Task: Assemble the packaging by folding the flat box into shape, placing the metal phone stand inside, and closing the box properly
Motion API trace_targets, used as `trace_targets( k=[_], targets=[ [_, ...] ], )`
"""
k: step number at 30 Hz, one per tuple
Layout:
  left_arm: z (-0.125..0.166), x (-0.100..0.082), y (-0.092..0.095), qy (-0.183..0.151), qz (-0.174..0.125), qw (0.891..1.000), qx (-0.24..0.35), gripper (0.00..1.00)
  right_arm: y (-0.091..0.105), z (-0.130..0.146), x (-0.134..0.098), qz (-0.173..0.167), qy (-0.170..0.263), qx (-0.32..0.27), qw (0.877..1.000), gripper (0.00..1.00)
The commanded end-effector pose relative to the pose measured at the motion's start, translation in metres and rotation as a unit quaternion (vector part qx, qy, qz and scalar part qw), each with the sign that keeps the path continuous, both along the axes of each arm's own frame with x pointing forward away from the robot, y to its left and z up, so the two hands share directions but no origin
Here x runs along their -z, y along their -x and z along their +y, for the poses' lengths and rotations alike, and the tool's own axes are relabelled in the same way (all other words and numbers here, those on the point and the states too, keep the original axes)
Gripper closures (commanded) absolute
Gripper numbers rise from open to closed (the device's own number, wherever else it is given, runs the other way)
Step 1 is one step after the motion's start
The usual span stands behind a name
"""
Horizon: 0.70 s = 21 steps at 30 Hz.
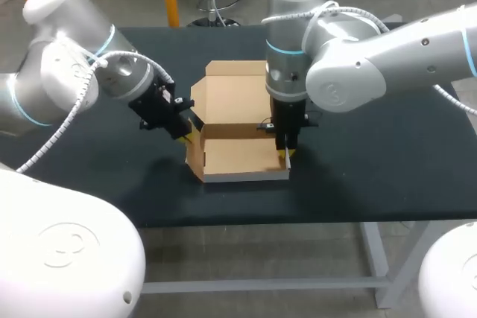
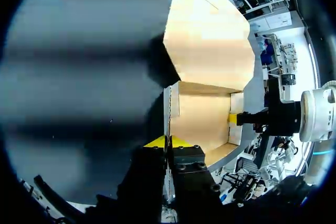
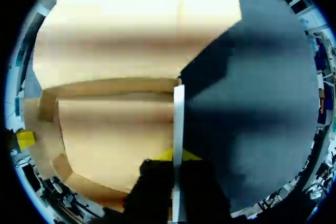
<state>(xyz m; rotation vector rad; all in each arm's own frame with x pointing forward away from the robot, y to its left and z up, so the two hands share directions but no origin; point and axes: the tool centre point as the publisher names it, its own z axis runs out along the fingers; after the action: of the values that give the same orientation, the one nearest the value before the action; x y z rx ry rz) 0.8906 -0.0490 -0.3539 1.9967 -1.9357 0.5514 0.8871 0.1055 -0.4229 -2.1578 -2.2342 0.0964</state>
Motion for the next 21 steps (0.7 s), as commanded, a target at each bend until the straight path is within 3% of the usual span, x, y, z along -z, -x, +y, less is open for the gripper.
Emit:
trace_targets(
  k=[1,5,11,15,19,21],
  targets=[
    [-0.006,0.0,0.0,-0.038,0.002,0.999,0.0,0.91,-0.001,0.002,0.002,0.003,0.001,-0.001,1.0,1.0],
    [0.003,-0.005,0.004,-0.031,-0.003,1.0,-0.003,0.71,-0.001,0.002,0.002,0.003,0.001,-0.001,1.0,1.0],
    [0.024,-0.013,0.013,0.014,-0.009,1.0,0.0,0.64,-0.001,0.002,0.002,0.003,0.001,-0.001,1.0,1.0],
    [0.043,-0.014,0.014,0.041,-0.011,0.999,-0.005,0.63,-0.001,0.002,0.002,0.003,0.001,-0.001,1.0,1.0],
    [0.061,-0.012,0.016,0.066,-0.011,0.998,-0.01,0.8,-0.001,0.002,0.002,0.003,0.001,-0.001,1.0,1.0],
    [0.068,-0.011,0.016,0.077,-0.012,0.997,-0.013,0.75,-0.001,0.002,0.002,0.003,0.001,-0.001,1.0,1.0]
  ],
)
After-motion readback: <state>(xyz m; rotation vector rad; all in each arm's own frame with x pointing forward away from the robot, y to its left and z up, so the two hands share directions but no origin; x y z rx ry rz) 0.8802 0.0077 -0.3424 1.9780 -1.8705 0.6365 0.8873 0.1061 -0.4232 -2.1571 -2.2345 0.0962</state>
